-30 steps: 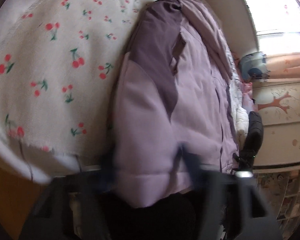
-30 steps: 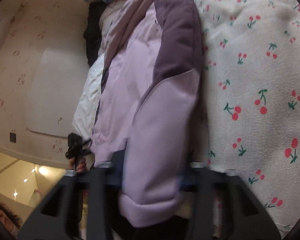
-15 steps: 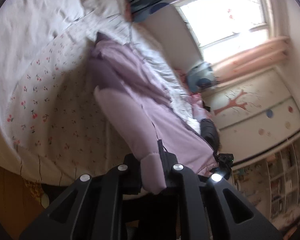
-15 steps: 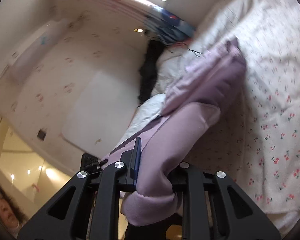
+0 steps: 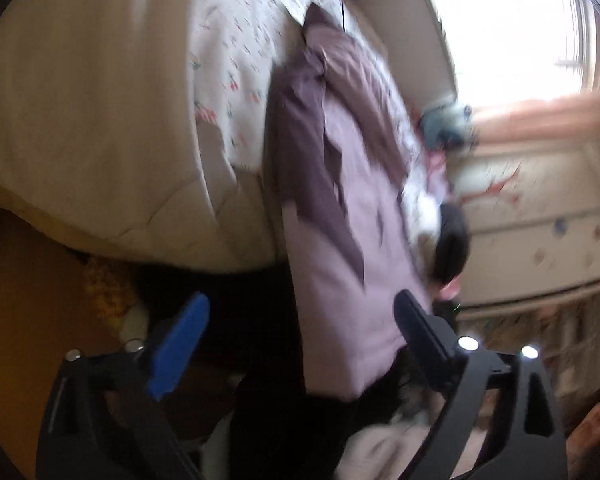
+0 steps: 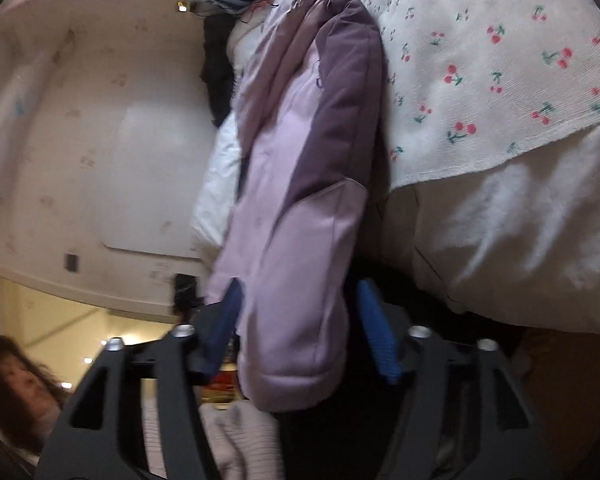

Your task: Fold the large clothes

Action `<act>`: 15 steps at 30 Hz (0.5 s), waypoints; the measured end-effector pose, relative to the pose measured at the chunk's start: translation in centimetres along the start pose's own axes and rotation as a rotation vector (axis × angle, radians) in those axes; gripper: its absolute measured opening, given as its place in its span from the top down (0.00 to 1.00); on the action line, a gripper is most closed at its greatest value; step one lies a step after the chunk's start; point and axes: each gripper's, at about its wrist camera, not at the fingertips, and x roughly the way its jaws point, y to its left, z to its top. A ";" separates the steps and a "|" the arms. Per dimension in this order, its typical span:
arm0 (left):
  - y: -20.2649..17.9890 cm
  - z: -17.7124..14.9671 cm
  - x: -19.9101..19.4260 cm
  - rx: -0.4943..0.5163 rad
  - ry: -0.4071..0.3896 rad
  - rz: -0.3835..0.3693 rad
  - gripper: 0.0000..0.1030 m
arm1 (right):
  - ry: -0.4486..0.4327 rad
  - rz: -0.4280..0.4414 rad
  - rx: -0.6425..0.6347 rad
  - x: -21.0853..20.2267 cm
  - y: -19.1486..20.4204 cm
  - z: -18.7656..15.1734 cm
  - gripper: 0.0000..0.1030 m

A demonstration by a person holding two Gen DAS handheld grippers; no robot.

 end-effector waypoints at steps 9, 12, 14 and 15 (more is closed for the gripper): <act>-2.5 -0.2 10.3 0.041 0.207 -0.095 0.07 | 0.088 -0.007 0.017 4.8 -0.4 0.9 0.29; -3.4 -1.1 11.8 0.059 0.219 -0.090 0.08 | 0.042 0.021 -0.013 5.4 -0.2 1.0 0.31; -3.7 -1.5 11.6 0.049 0.182 -0.055 0.23 | 0.013 0.025 -0.042 5.5 0.3 0.6 0.67; -3.8 -1.5 11.5 0.045 0.166 -0.017 0.43 | -0.008 0.012 -0.063 5.6 0.7 0.5 0.70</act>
